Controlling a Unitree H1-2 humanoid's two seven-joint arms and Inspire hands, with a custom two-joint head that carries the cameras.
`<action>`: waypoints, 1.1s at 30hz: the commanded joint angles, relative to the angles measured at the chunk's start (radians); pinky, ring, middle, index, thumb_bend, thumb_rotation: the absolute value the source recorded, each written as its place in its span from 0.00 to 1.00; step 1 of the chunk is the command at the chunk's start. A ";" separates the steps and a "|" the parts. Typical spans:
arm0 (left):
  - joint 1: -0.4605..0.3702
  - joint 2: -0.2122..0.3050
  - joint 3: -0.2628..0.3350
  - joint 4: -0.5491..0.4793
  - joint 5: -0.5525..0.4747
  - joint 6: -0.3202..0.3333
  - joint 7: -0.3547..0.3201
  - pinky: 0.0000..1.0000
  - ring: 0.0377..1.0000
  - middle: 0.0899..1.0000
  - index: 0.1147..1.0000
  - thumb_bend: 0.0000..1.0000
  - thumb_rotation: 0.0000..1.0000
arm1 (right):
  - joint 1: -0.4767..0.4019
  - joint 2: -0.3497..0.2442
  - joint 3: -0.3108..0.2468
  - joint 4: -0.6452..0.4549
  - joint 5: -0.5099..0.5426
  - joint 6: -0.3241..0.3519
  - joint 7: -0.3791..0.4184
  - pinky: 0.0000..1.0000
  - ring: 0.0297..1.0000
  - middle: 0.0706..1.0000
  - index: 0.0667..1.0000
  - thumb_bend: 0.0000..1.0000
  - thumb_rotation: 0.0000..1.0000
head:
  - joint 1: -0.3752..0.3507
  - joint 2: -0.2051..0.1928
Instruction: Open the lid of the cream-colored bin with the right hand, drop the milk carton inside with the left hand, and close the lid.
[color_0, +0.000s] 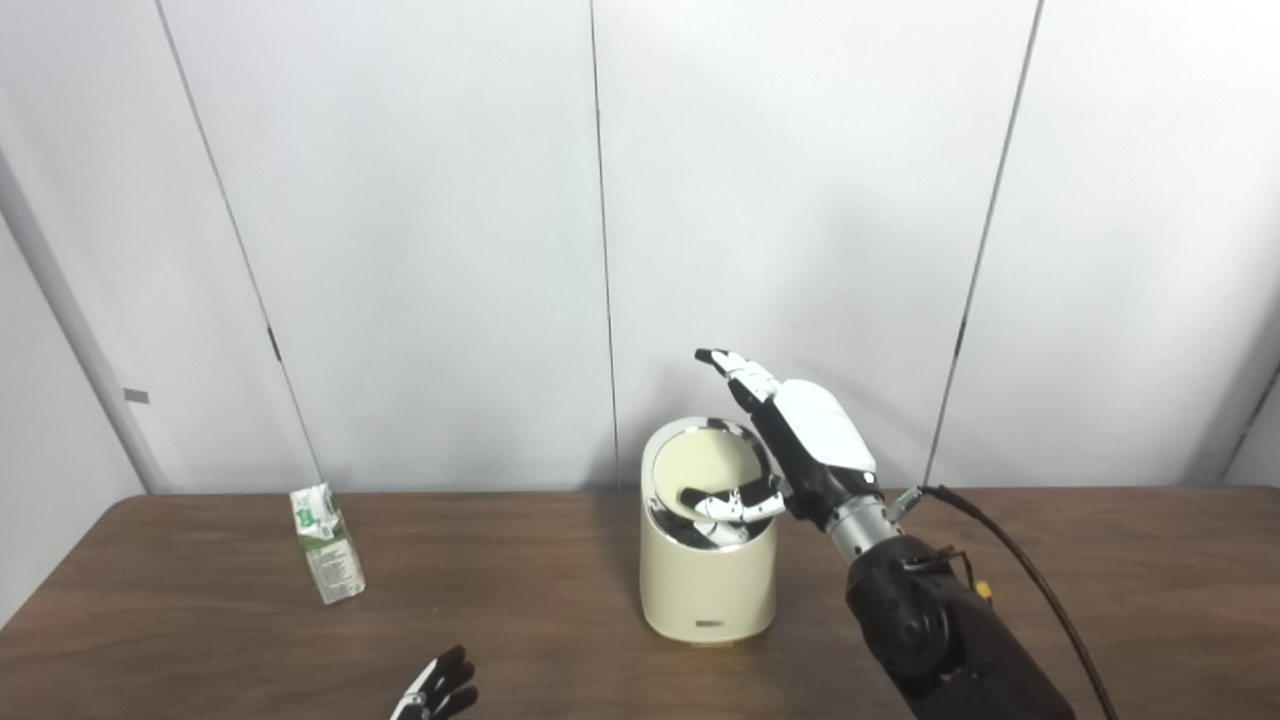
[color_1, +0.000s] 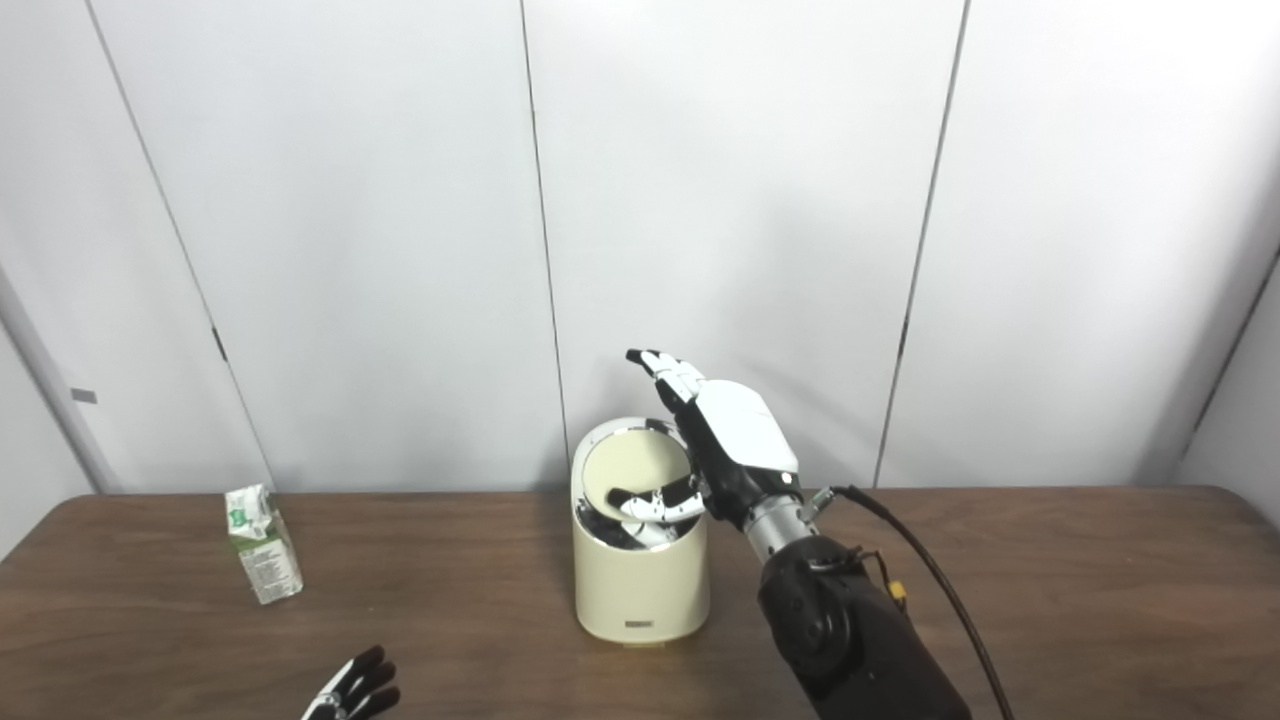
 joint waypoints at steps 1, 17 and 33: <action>0.077 -0.019 -0.012 0.048 0.015 -0.023 0.011 0.75 0.84 0.87 0.91 0.22 0.56 | -0.002 -0.006 -0.043 -0.026 0.018 -0.003 -0.031 0.84 0.91 0.93 0.91 0.92 0.18 | 0.003 0.003; 0.078 -0.017 -0.022 0.021 0.105 0.023 0.026 0.77 0.81 0.84 0.89 0.29 0.35 | 0.198 -0.061 -0.243 -0.341 0.161 0.132 0.077 0.74 0.87 0.90 0.90 0.79 0.26 | 0.008 0.007; 0.071 -0.012 -0.017 0.025 0.101 0.029 0.021 0.80 0.82 0.85 0.90 0.26 0.30 | 0.245 -0.048 -0.240 -0.426 0.190 0.174 0.138 0.77 0.89 0.90 0.90 0.76 0.32 | 0.002 0.010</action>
